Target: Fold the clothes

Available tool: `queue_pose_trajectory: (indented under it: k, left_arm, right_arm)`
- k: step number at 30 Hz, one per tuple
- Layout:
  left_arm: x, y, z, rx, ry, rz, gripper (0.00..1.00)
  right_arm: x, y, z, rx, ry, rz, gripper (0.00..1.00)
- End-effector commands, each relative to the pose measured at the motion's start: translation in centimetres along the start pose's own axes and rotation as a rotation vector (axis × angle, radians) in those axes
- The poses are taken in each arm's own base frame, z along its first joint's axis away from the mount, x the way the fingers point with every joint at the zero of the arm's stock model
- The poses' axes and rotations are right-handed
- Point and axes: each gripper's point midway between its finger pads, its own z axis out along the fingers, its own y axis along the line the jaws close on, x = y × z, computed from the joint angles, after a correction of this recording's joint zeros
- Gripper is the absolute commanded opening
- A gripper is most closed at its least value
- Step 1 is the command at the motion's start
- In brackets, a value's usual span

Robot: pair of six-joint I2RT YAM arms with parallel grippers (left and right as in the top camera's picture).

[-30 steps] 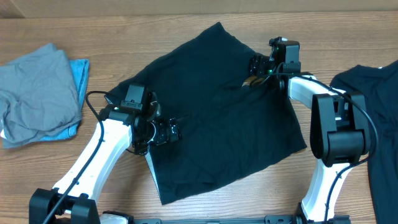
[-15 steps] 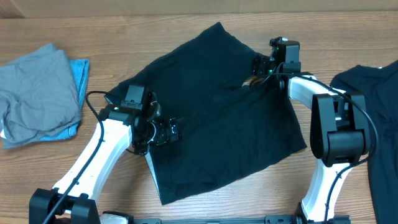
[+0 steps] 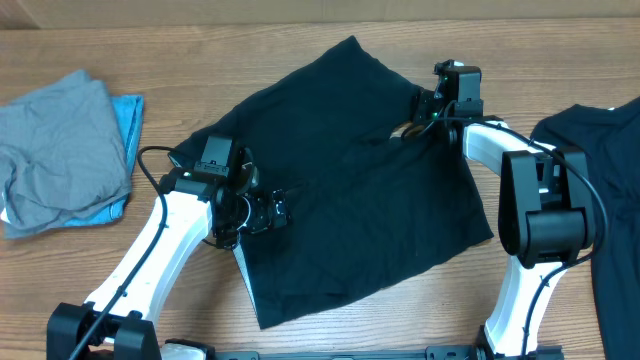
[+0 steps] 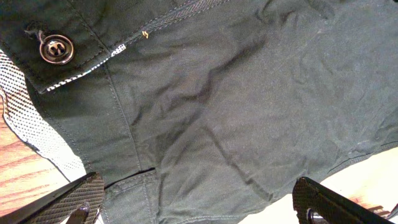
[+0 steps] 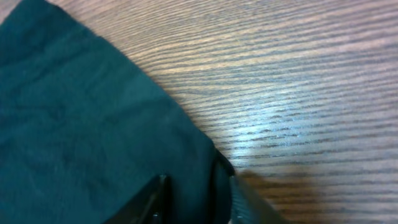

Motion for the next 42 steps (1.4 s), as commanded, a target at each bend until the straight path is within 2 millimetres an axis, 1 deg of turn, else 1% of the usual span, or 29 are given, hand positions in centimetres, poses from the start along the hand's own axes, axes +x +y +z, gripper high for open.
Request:
queue_pose_trajectory:
  k: [1, 2, 6, 9, 13, 20, 23, 29, 33, 34, 36, 39, 42]
  left_arm:
    - [-0.6, -0.1, -0.4, 0.0, -0.023, -0.01, 1.0]
    - [-0.6, -0.1, -0.4, 0.0, -0.023, -0.01, 1.0]
    - [-0.6, -0.1, -0.4, 0.0, -0.023, -0.01, 1.0]
    - [-0.6, -0.1, -0.4, 0.0, -0.023, -0.01, 1.0]
    - [-0.6, -0.1, -0.4, 0.0, -0.023, -0.01, 1.0]
    - [-0.6, -0.1, -0.4, 0.0, -0.023, -0.01, 1.0]
    - [-0.6, -0.1, -0.4, 0.0, -0.023, -0.01, 1.0]
    - [-0.6, -0.1, -0.4, 0.0, -0.023, -0.01, 1.0]
    - [-0.6, -0.1, -0.4, 0.0, -0.023, -0.01, 1.0]
    - [-0.6, -0.1, -0.4, 0.0, -0.023, -0.01, 1.0]
    - [-0.6, -0.1, -0.4, 0.0, -0.023, -0.01, 1.0]
    - [-0.6, -0.1, -0.4, 0.0, -0.023, -0.01, 1.0]
    - [-0.6, -0.1, -0.4, 0.0, -0.023, -0.01, 1.0]
  right_arm:
    - [-1.0, -0.1, 0.3, 0.012, -0.025, -0.006, 0.27]
    - [-1.0, -0.1, 0.3, 0.012, -0.025, -0.006, 0.26]
    - [-1.0, -0.2, 0.3, 0.018, -0.027, -0.006, 0.13]
    - [-1.1, -0.4, 0.2, 0.03, -0.03, -0.005, 0.06]
    - [-1.2, -0.8, 0.2, 0.049, -0.036, 0.008, 0.04]
    - [-1.4, -1.5, 0.2, 0.086, -0.05, 0.036, 0.04]
    - [-1.5, -2.7, 0.0, 0.134, -0.058, 0.093, 0.04]
    - [-1.4, -4.7, -0.3, 0.173, -0.053, 0.191, 0.04]
    - [-1.1, -6.8, -0.7, 0.224, -0.046, 0.295, 0.04]
    - [-0.9, -7.8, -1.0, 0.258, -0.044, 0.331, 0.04]
    - [-0.8, -8.9, -1.5, 0.299, -0.044, 0.365, 0.04]
    - [-1.0, -10.0, -2.7, 0.353, -0.048, 0.38, 0.04]
    - [-1.3, -11.3, -4.3, 0.447, -0.069, 0.394, 0.04]
